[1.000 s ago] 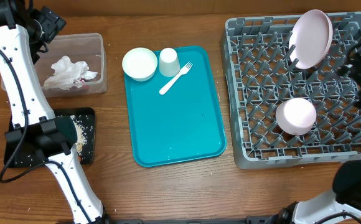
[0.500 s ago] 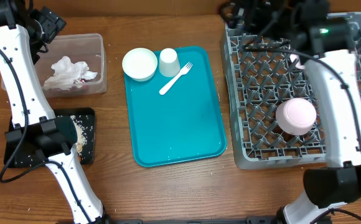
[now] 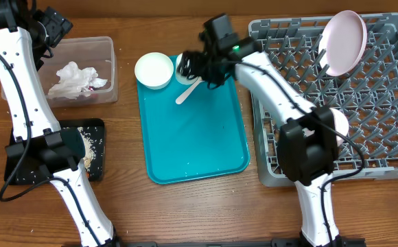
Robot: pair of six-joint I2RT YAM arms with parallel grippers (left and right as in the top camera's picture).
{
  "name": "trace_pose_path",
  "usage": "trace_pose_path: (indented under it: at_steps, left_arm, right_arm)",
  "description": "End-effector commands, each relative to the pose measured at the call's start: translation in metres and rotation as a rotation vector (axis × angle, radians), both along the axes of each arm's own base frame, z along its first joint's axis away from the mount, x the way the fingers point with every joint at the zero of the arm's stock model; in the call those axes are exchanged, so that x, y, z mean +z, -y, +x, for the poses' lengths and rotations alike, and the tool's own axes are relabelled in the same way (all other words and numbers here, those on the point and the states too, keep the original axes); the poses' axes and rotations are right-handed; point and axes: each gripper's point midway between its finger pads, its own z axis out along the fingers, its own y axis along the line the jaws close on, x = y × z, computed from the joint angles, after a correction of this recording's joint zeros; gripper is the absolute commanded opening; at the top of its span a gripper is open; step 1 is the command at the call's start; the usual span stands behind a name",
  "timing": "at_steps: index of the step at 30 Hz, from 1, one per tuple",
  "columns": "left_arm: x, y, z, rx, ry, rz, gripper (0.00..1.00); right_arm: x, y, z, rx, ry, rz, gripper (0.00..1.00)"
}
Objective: Sort waste into correct bins and load items into the dishwasher rack
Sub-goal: 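Move the right gripper back to the fork on the teal tray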
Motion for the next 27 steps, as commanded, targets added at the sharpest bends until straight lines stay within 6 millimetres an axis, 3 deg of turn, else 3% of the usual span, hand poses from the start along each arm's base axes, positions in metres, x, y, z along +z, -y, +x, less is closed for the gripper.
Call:
trace_pose_path:
  at_steps: [1,9,12,17,21,27]
  left_arm:
    - [0.000,0.002,0.000,0.001,-0.002,0.004,1.00]
    - [0.000,0.002,0.000,0.001,-0.002,0.004,1.00]
    - [0.000,0.003,0.000,0.001,-0.002,0.004,1.00]
    - [0.000,0.003,0.000,0.001,-0.002,0.004,1.00]
    - [0.000,0.002,0.000,0.001,-0.002,0.004,1.00]
    - [0.000,0.003,0.000,0.001,-0.002,0.004,1.00]
  right_arm:
    - [-0.014,0.008,0.001,-0.076,0.007,-0.117,0.81]
    - [-0.052,0.001,-0.006,-0.174,-0.007,-0.243,0.77]
    - [-0.079,-0.005,-0.015,-0.176,-0.052,-0.273,0.75]
    - [-0.102,0.001,-0.023,-0.174,-0.099,-0.318,0.72]
    - [-0.107,0.023,-0.030,-0.201,-0.114,-0.428,0.70]
    - [-0.111,0.073,-0.046,-0.242,-0.209,-0.582,0.62]
